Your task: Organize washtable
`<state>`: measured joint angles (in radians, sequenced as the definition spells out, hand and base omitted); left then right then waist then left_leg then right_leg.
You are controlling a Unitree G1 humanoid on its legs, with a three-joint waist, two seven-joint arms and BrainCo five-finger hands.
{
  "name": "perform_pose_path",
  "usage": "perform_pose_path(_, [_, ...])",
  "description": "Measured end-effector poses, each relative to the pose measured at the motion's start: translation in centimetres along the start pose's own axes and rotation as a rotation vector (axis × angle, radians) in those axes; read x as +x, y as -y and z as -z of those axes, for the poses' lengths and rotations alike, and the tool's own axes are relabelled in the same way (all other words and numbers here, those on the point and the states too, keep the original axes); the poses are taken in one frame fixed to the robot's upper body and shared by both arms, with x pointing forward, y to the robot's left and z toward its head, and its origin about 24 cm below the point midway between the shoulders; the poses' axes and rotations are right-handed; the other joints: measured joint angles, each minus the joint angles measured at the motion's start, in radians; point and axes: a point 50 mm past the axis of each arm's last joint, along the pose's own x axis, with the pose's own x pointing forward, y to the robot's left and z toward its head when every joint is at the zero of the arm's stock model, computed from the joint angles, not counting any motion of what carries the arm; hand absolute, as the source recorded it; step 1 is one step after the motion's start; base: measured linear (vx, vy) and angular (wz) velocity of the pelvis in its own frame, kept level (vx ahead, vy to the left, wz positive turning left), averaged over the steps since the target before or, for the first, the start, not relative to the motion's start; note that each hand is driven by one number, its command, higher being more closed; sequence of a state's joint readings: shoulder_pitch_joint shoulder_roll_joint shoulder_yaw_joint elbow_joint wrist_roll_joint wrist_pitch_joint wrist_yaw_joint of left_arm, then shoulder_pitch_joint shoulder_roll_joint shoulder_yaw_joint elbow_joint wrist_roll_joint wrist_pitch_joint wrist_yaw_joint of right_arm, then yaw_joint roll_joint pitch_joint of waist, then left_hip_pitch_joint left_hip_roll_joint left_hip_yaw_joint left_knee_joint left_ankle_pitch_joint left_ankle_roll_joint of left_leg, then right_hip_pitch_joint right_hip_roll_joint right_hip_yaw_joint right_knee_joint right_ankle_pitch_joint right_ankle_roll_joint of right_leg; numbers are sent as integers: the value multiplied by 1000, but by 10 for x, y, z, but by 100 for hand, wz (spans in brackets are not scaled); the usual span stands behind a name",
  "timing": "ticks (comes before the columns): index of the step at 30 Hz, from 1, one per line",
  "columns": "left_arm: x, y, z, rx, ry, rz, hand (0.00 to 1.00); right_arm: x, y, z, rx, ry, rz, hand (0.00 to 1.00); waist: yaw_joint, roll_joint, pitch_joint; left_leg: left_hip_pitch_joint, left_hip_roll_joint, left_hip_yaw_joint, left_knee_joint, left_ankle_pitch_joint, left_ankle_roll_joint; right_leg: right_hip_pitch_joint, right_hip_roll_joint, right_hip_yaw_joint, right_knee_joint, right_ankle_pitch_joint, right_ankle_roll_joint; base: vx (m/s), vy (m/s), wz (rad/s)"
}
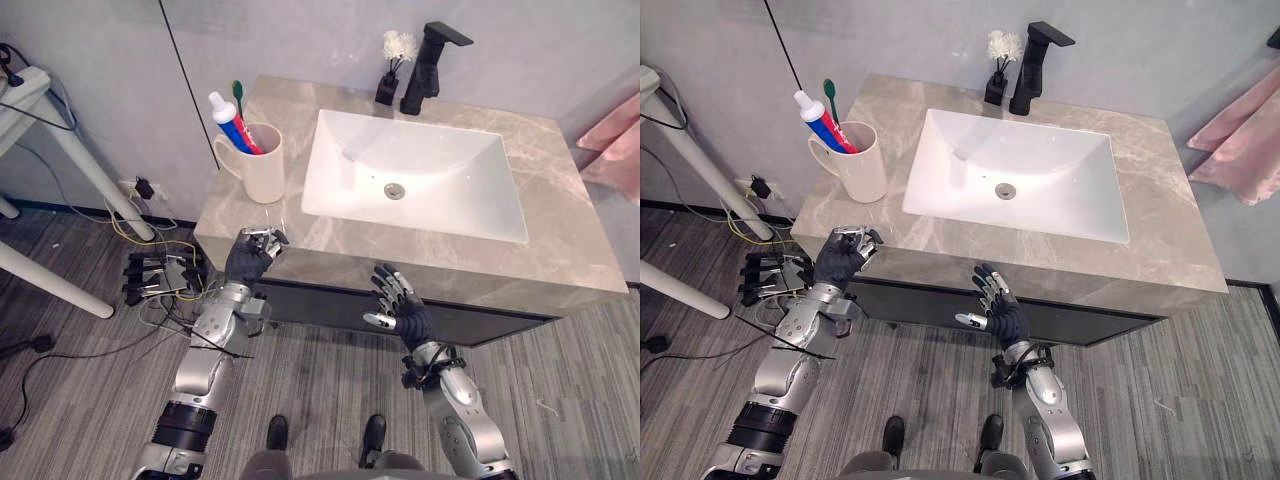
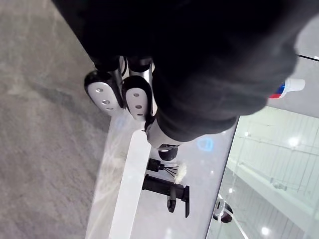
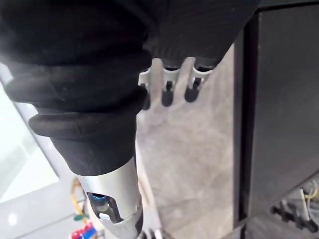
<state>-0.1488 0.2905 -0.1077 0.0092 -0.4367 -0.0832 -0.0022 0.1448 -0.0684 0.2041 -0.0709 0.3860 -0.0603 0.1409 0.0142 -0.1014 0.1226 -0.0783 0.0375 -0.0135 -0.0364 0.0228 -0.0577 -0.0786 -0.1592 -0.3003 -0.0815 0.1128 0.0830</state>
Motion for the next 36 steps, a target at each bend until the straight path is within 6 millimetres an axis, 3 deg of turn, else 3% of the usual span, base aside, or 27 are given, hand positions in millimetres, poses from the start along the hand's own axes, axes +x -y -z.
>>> perform_pose_path(8, [12, -6, -19, 55, 51, 13, 100, 1, -2, -10, -11, 42, -11, 0, -1, -2, 27, -14, 0, 3, 10, -1, 0, -15, -1, 3, 10, 0, 0, 0, 1, -1])
perform_pose_path(17, [46, -32, -84, 213, 234, -40, 100, 0, 1, -20, -38, 75, -13, 0, -1, -19, 71, -23, 1, 5, 21, -4, 0, -23, 0, 6, 12, 1, -1, 0, 0, 0])
perform_pose_path(19, [48, -33, -89, 224, 251, -43, 100, 0, 1, -23, -41, 89, -14, 0, 0, -19, 75, -33, 1, 11, 28, -7, 1, -31, -1, 9, 13, 1, -1, 17, 5, -5])
perform_pose_path(36, [53, -45, -90, 227, 234, -98, 100, -3, 17, -33, -68, 119, 49, 0, -1, -21, 120, -70, 1, 20, 91, -48, 4, -47, -1, 23, 14, 1, -1, 3, 1, -2])
